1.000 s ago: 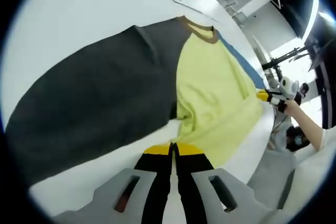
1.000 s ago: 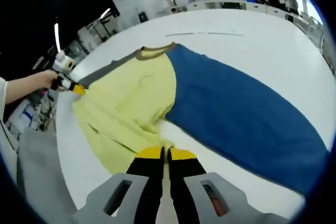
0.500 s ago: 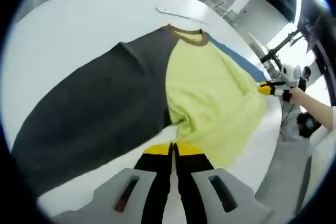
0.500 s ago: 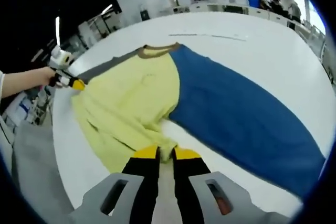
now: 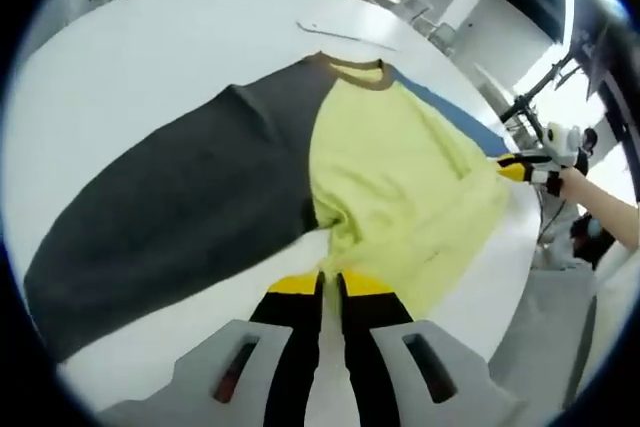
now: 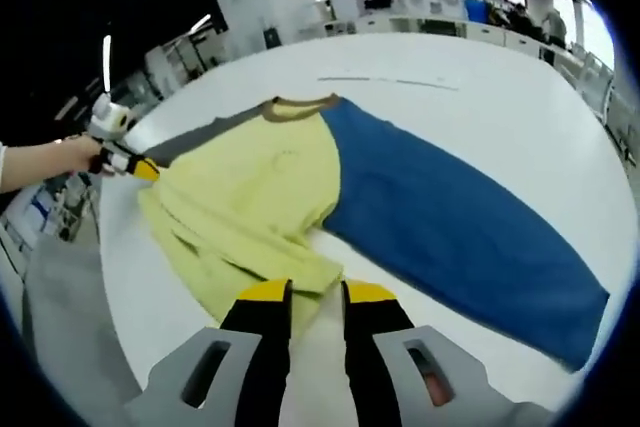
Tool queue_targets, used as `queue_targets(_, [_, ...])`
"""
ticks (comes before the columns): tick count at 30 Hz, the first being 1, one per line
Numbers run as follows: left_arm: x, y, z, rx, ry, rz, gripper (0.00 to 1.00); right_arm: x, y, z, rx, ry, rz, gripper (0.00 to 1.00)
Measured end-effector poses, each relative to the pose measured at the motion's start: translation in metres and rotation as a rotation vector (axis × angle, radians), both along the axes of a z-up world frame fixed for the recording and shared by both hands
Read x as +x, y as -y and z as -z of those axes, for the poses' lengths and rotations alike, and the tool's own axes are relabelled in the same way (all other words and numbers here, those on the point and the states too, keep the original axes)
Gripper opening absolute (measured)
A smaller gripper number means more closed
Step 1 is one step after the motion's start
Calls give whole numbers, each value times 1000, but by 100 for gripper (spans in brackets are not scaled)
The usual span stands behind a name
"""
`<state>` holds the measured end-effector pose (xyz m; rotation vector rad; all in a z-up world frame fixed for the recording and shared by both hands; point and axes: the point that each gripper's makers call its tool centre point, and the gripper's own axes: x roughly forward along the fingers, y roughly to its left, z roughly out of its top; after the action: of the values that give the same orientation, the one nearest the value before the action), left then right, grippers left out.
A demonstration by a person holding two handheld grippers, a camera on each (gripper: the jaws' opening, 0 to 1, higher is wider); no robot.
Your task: Fold the garment on the visible template until the final outline fits inside the template.
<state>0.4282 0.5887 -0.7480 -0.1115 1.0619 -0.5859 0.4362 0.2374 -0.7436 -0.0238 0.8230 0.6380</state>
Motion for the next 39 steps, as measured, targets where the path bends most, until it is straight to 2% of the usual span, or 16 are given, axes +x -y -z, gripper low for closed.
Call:
queue_targets(14, [-22, -2, -18, 1, 23, 5, 15, -19, 6, -24, 11, 39, 10, 27])
queue_targets(20, [-33, 1, -26, -11, 30, 9, 23, -24, 6, -34, 28, 48, 16, 30])
queue_targets(21, [-34, 2, -30, -9, 53, 23, 24, -26, 5, -37, 37, 57, 16, 31])
queue_targets(30, [-59, 4, -48, -14, 79, 42, 34, -41, 0, -60, 66, 100, 11, 37])
queue_targets(34, [-73, -1, -51, 13, 85, 48, 40, -50, 1, -69, 63, 121, 1, 39])
queue_targets(39, [-85, 1, -58, -8, 94, 28, 43, -60, 3, -76, 75, 122, 8, 45])
